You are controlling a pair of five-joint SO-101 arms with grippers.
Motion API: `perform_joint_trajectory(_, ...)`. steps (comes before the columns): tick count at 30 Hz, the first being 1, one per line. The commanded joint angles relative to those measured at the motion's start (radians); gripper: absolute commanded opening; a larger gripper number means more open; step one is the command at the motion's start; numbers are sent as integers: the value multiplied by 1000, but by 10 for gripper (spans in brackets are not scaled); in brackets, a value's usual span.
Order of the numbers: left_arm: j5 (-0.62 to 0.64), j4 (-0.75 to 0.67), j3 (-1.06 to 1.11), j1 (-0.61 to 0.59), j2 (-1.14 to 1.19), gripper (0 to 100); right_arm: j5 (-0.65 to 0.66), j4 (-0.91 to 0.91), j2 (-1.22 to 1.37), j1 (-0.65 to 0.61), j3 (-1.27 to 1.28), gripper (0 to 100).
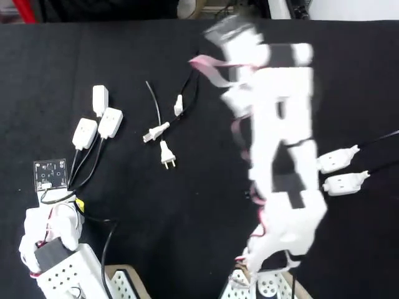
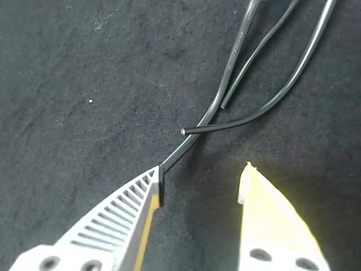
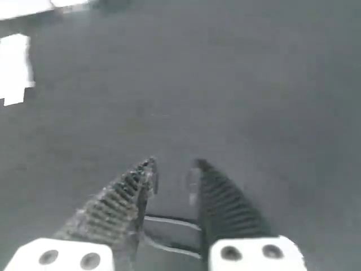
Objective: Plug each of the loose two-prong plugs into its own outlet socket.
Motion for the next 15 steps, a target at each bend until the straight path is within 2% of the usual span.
perform_joint_trajectory(1, -6, 5, 2, 5, -9, 228, -103, -124, -41, -209, 145, 34)
perform_joint_trajectory(5, -6, 5, 2, 5, -9, 228, -381, -301, 62, -322, 185, 126)
perform_joint_trajectory(7, -6, 5, 4, 5, -9, 228, -560, -381, 125, -333, 160, 129)
perform_joint_trajectory(9, -6, 5, 4, 5, -9, 228, -683, -428, 185, -333, 117, 106)
perform_joint_trajectory(15, -6, 5, 4, 5, -9, 227, -988, -376, 329, -342, -96, 99)
